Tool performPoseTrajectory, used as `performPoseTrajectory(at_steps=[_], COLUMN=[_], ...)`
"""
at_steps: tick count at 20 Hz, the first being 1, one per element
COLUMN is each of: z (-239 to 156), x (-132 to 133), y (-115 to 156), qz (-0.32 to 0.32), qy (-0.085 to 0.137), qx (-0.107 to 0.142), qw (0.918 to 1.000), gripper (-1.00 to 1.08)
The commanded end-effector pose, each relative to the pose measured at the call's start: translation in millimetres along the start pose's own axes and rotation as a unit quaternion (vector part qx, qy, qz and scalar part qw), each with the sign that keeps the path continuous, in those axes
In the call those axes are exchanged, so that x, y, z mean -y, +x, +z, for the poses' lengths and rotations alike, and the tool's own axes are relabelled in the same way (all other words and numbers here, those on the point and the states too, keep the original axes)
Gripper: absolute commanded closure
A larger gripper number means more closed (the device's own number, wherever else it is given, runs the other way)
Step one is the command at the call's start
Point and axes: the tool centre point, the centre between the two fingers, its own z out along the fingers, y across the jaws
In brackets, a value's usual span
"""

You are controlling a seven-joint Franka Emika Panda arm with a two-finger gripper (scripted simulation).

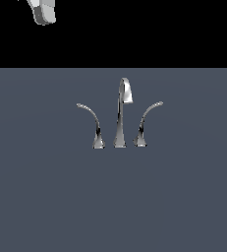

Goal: Turn on the faucet by rotating a designated handle.

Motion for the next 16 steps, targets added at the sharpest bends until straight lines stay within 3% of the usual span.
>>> performPoseTrajectory(at_steps=[1,8,16], z=[12,44,79], x=[11,40,67], y=[6,26,52], qz=[0.027,0.1,0.178], qy=[0.001,0.001,0.002], qx=[0.001,0.002,0.003], qw=[0.9996,0.995,0.984], gripper=[1.08,1.08,1.08])
